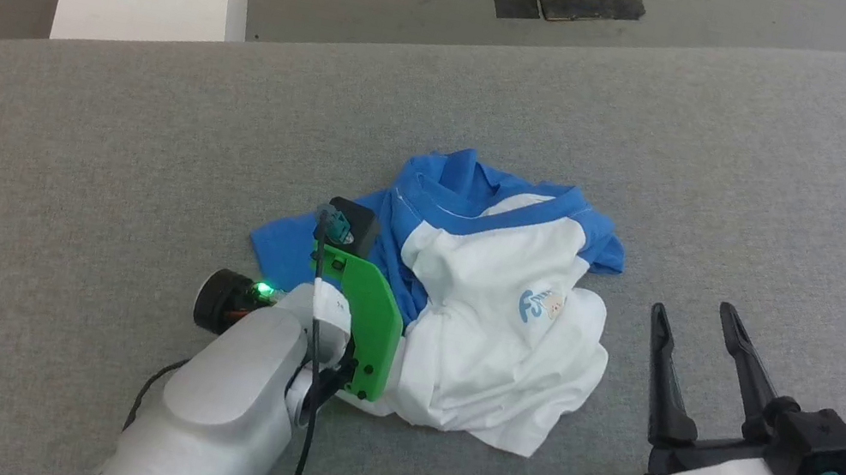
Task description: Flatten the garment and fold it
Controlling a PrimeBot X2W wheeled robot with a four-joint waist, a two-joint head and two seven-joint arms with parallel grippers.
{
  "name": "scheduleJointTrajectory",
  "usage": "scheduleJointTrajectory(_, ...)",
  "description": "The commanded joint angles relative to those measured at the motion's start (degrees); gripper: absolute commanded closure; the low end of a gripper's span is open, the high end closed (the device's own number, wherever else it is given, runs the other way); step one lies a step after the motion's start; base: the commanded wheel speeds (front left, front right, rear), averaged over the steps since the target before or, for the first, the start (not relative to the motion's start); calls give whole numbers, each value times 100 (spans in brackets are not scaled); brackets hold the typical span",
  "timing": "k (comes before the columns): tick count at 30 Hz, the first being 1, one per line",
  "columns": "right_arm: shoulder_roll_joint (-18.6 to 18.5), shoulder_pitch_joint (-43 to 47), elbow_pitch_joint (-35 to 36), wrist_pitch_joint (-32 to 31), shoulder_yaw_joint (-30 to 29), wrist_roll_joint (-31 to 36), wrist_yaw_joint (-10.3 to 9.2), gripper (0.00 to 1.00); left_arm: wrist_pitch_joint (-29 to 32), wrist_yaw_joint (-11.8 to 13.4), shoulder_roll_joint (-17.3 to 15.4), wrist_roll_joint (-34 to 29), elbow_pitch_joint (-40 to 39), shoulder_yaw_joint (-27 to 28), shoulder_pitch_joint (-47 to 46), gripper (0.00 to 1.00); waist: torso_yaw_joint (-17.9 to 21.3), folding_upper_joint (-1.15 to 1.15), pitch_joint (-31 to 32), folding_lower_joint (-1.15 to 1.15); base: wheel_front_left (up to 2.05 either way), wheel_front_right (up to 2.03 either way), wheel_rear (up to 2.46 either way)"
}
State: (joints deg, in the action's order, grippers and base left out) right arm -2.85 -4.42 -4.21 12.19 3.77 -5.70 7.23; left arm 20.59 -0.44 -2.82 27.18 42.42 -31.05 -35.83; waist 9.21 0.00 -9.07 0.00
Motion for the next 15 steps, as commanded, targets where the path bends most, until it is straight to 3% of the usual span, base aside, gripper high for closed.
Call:
scheduleJointTrajectory(1, -3, -45, -24, 49, 1, -32, 25, 0, -88, 7, -7, 33, -49, -13, -96, 100, -9, 0, 39, 0, 0, 0, 0)
scheduleJointTrajectory(6, -3, -2, -35, 44, -12, -26, 25, 0, -1194, 239, -42, 10, -512, 228, 67, 100, -77, 0, 174, 0, 0, 0, 0)
scheduleJointTrajectory(10, -3, 54, 11, 30, -99, -10, 25, 0, -2252, 623, -227, 20, -1092, 647, 450, 100, -218, 0, 238, 0, 0, 0, 0)
scheduleJointTrajectory(15, -3, 108, 58, 28, -176, -28, 25, 0, -2800, 1115, -608, 66, -1809, 1120, 1146, 100, -456, 0, 241, 0, 0, 0, 0)
